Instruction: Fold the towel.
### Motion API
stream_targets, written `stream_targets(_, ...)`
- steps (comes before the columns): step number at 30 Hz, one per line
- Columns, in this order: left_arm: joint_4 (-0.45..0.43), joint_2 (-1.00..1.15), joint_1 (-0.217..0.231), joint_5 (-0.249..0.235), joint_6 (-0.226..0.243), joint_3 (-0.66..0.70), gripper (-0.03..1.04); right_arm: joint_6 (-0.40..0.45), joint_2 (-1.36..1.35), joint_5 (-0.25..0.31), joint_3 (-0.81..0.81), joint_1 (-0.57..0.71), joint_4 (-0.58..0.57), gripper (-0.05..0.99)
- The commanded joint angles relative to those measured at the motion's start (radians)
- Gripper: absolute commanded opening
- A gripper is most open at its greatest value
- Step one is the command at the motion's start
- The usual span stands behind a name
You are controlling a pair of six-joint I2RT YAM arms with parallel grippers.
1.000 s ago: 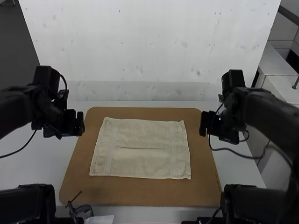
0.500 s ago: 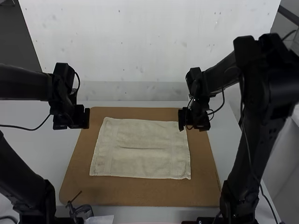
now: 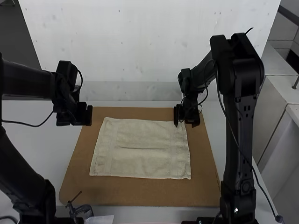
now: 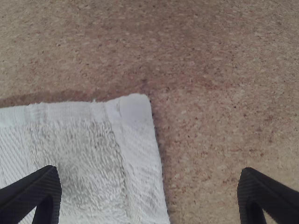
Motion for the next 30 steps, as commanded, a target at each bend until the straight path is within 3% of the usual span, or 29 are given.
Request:
stream_targets(1, 0.011, 0.024, -0.004, 0.011, -0.006, 0.047, 0.96, 0.062, 0.033, 0.005, 0.051, -0.003, 0.0, 0.8)
stream_targets(4, 0.022, 0.038, -0.004, 0.016, -0.004, 0.049, 0.96, 0.082, 0.068, -0.003, 0.067, -0.006, -0.006, 0.77)
stream_targets(8, 0.022, 0.094, 0.004, 0.034, -0.006, 0.073, 0.96, 0.106, 0.128, -0.004, 0.094, -0.002, -0.064, 0.37)
stream_targets(11, 0.016, 0.154, 0.004, 0.043, -0.007, 0.113, 0.95, 0.105, 0.155, -0.003, 0.105, 0.003, -0.093, 0.23)
stream_targets(14, 0.008, 0.232, 0.004, 0.056, -0.016, 0.164, 0.95, 0.105, 0.165, 0.006, 0.106, 0.002, -0.087, 0.01)
stream_targets(30, -0.038, 0.633, -0.099, 0.045, -0.101, 0.526, 0.95, 0.091, 0.165, 0.036, 0.08, -0.023, -0.083, 0.01)
